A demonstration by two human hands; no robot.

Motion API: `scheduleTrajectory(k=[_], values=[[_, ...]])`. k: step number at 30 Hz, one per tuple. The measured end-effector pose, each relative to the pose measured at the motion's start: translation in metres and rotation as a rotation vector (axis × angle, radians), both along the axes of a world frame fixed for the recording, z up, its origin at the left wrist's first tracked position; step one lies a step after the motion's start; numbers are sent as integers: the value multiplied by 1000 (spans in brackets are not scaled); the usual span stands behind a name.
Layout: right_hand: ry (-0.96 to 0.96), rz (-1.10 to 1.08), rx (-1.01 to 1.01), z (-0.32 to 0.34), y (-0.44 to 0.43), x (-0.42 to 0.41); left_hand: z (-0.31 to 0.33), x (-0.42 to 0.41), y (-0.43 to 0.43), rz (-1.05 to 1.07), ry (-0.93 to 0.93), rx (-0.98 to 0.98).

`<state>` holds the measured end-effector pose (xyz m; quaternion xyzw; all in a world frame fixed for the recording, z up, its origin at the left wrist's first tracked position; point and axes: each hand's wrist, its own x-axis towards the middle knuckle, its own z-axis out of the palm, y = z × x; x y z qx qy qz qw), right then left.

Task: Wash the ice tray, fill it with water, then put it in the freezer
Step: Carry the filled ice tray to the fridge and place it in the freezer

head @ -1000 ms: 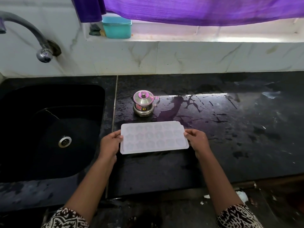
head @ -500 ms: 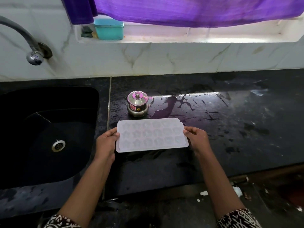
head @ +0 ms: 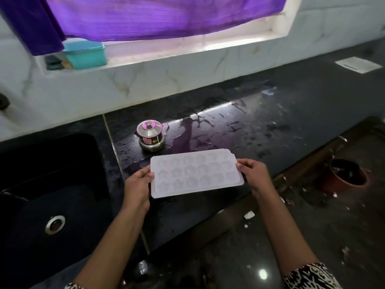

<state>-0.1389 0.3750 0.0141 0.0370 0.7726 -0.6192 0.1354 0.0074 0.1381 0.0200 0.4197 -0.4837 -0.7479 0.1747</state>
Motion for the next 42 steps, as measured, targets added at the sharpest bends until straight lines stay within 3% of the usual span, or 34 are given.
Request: scheduleTrajectory(k=[21,42], values=[[-23,-545,-44,2,155,162,21,22,107,-542,-44,-78],[-31,-1035,-81,11,394,359,20,77,394,-1037,-97,-151]])
